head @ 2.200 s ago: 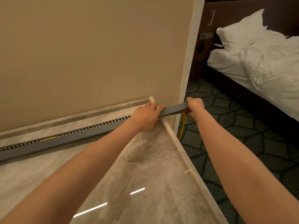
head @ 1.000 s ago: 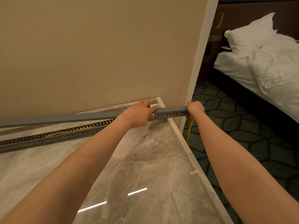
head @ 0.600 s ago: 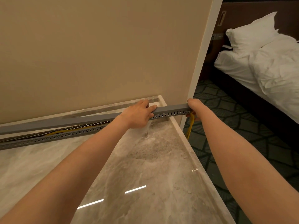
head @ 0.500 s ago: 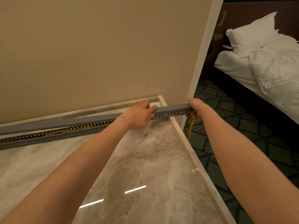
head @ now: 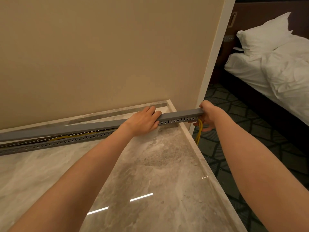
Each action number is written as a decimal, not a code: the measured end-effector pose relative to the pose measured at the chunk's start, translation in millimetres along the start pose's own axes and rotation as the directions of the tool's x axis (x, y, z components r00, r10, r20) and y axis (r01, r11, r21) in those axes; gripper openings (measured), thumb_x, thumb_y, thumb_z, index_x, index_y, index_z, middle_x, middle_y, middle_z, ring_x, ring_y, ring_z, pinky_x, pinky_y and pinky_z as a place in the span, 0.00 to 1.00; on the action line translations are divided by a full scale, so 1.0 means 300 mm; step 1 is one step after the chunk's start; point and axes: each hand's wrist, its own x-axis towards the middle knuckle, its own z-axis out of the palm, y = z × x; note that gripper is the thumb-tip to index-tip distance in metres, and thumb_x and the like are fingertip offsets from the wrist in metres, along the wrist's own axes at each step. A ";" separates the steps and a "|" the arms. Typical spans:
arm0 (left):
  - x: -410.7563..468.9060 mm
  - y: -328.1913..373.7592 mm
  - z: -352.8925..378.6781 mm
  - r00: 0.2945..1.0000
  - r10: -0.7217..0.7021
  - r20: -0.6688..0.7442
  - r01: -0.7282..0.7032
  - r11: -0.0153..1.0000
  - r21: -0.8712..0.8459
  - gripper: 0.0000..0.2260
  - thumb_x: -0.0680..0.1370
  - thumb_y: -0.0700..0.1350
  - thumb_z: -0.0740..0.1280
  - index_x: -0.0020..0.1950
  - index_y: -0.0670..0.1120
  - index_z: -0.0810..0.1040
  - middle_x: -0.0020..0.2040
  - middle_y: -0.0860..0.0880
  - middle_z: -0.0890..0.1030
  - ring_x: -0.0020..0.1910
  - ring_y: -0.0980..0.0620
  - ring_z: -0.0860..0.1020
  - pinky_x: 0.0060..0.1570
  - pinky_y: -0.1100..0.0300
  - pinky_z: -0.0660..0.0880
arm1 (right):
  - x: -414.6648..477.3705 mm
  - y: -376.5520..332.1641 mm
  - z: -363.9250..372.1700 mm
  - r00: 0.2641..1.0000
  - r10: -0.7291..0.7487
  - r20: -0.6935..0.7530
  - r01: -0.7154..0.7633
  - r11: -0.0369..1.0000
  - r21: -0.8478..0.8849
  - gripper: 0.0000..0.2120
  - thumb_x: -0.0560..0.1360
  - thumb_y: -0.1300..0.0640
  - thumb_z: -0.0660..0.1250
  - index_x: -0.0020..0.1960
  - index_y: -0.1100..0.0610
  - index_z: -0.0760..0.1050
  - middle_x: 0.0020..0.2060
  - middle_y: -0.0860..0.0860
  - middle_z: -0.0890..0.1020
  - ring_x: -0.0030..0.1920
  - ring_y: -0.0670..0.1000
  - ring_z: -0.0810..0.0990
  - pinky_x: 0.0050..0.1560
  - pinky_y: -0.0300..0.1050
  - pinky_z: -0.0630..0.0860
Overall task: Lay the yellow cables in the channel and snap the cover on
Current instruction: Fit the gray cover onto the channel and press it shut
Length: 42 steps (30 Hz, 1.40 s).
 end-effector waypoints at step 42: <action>0.170 0.183 0.010 0.985 -0.173 0.018 0.173 0.984 -0.028 0.21 0.82 0.56 0.50 0.63 0.41 0.68 0.59 0.41 0.76 0.55 0.40 0.77 0.50 0.50 0.72 | 0.063 -0.008 0.109 0.881 -0.406 -0.245 0.149 0.727 -0.670 0.15 0.78 0.58 0.55 0.34 0.58 0.68 0.26 0.52 0.76 0.32 0.52 0.75 0.42 0.48 0.74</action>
